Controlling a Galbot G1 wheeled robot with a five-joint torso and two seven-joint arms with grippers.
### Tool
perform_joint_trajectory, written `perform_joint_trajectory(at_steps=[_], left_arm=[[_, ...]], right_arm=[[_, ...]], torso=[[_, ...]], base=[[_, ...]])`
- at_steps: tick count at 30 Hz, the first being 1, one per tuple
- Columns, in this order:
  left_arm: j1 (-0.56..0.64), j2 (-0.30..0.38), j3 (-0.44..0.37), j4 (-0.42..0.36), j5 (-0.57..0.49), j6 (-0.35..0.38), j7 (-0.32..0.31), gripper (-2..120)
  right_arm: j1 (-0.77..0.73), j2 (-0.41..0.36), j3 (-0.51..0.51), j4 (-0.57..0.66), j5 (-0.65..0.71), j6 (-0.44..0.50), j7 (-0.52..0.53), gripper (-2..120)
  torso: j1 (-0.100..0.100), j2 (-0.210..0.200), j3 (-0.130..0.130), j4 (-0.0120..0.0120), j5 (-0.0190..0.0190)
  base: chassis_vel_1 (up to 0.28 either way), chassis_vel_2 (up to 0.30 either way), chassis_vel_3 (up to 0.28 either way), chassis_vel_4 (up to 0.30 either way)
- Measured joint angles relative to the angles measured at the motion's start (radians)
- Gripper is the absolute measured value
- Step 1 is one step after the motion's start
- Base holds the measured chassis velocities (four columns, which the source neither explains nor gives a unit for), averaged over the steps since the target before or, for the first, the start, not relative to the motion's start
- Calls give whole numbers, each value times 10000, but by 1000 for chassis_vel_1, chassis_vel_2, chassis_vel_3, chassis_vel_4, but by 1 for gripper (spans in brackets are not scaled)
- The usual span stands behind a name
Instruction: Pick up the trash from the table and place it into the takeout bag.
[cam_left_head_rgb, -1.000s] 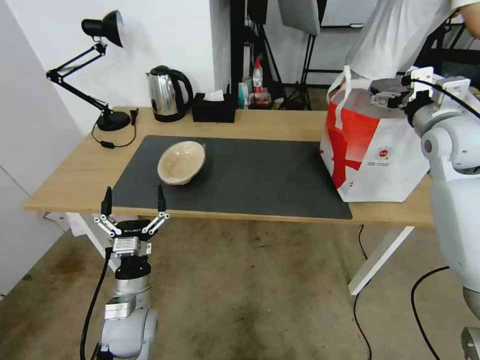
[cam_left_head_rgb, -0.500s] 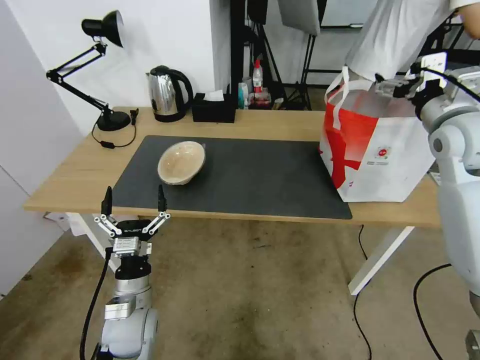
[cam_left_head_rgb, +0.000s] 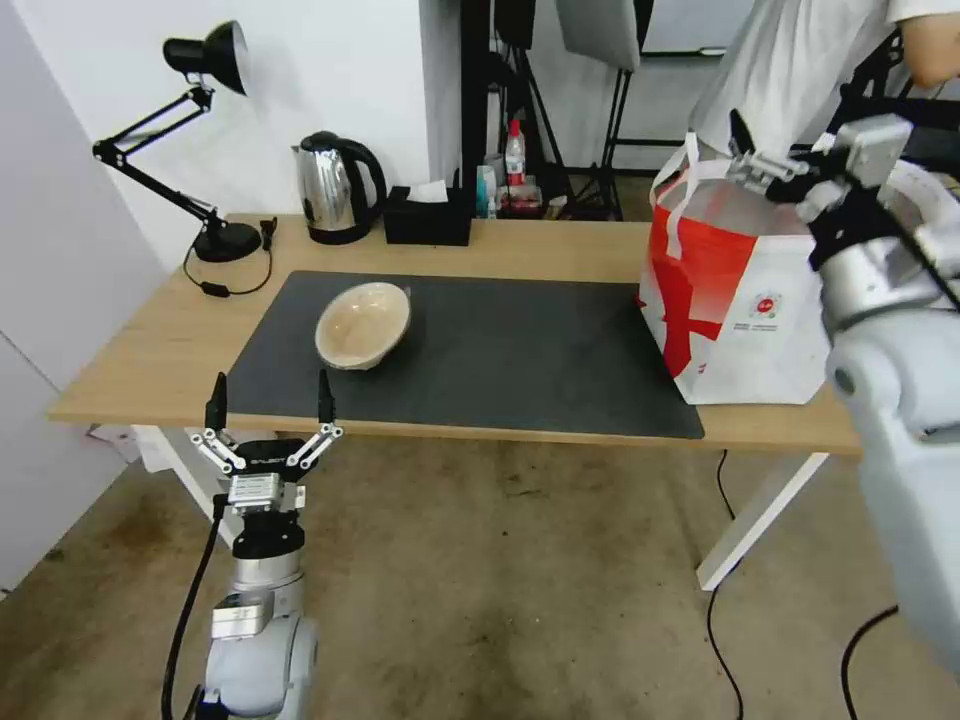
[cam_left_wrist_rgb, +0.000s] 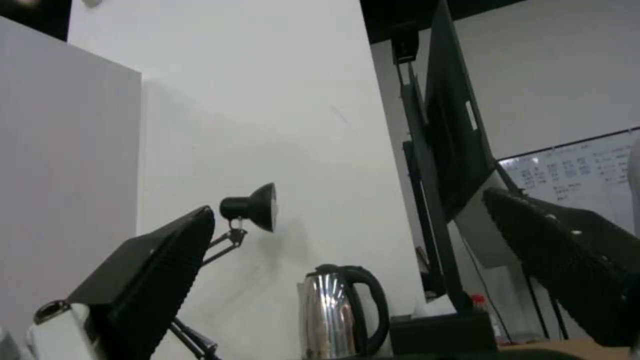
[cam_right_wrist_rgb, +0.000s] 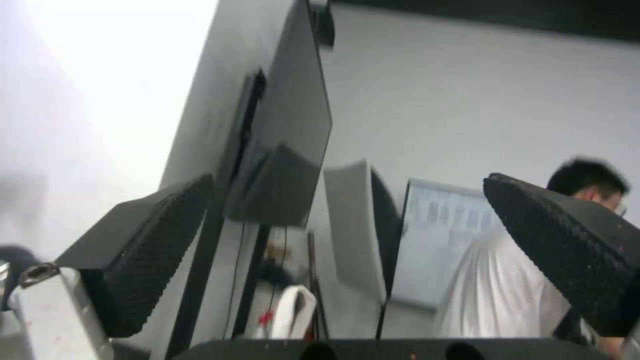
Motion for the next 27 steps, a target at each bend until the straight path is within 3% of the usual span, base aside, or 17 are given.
perform_joint_trajectory(at_steps=[2, 6, 16, 27], left_arm=[[0, 1, 83, 2, 30, 4, -2, 100], [11, -1, 144, 2, 49, 5, -6, 100], [31, 1, 223, -7, 53, -22, -10, 100], [89, 2, 266, 49, 33, -140, -17, 100]], right_arm=[[-421, 509, -37, -17, -552, 980, 182, 100], [-935, 1184, -193, 44, -937, 1821, 610, 100], [-2409, 1835, -356, 644, -1749, 2844, 795, 100], [-3944, 2840, -950, 454, -3143, 4687, 1086, 100]], torso=[[1, 0, 1, 1, 4], [1, 0, 1, 3, 3], [1, 0, 1, 2, -1], [0, 0, 1, 1, 0]], base=[[0, 0, 0, 0], [0, 0, 0, 0], [0, 0, 0, 0], [0, 0, 0, 0]])
